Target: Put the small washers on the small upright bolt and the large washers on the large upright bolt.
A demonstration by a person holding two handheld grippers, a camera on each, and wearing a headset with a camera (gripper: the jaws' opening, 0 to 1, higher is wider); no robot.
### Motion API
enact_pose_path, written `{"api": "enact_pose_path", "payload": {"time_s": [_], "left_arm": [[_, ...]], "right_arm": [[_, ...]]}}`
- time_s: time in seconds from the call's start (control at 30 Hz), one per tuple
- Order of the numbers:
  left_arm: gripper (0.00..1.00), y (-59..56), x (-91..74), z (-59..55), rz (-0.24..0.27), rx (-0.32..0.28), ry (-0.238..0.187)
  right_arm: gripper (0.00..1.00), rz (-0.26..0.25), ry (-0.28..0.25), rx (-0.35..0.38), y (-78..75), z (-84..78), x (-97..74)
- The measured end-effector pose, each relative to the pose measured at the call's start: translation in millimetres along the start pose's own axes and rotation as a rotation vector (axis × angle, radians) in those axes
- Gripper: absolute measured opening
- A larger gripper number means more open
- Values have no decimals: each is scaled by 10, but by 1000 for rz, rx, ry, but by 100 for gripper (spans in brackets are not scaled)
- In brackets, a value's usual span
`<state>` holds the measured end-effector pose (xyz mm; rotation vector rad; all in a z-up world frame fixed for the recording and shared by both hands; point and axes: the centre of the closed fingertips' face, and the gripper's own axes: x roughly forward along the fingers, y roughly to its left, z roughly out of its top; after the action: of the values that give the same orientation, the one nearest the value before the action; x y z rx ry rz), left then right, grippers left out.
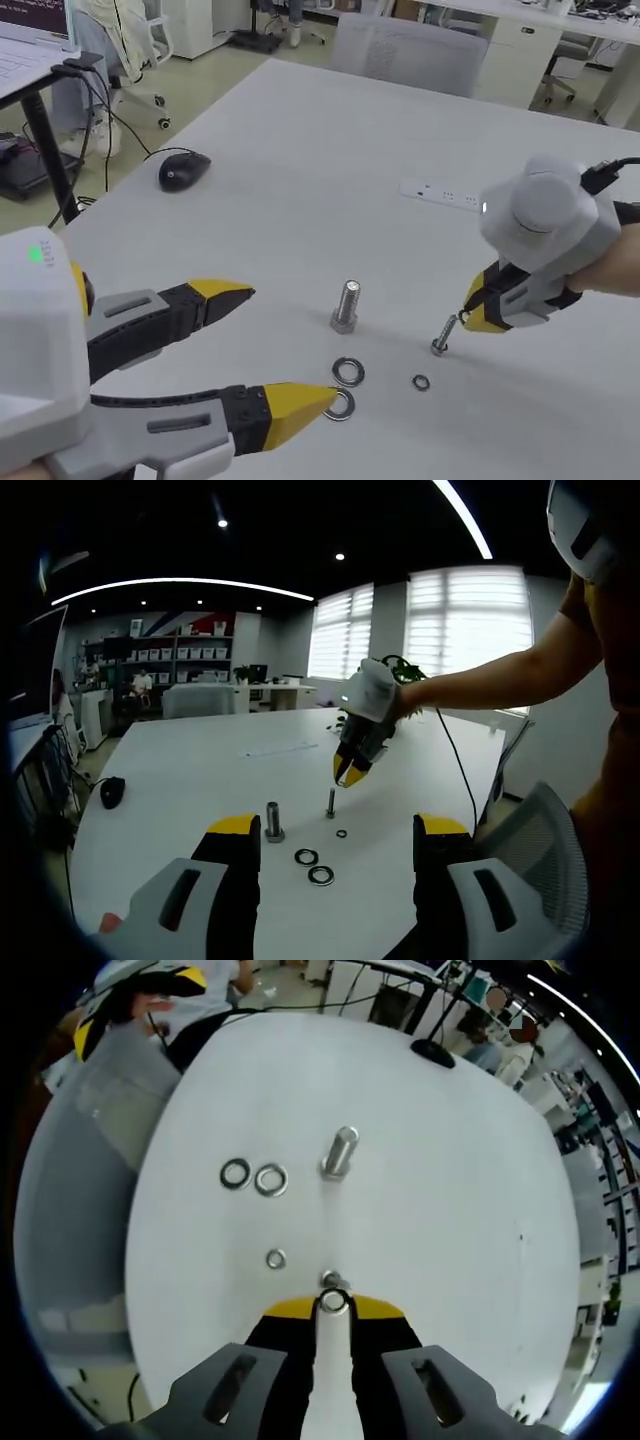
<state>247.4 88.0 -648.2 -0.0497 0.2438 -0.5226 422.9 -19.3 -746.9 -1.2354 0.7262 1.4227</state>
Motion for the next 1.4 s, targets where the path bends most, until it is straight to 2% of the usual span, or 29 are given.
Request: {"api": "enact_pose_path", "payload": {"time_s": [0.3,0.7,1.4], "left_arm": [[61,21,0,-40,10,-10,8],[61,57,-11,-68,25,-19,9],[60,78,-35,-108,27,-35,17]], "right_arm": [[12,19,12,-20,-34,52,78],[12,30,39,-30,-51,-20,178],[12,64,38,-35,19,-79,464]]}}
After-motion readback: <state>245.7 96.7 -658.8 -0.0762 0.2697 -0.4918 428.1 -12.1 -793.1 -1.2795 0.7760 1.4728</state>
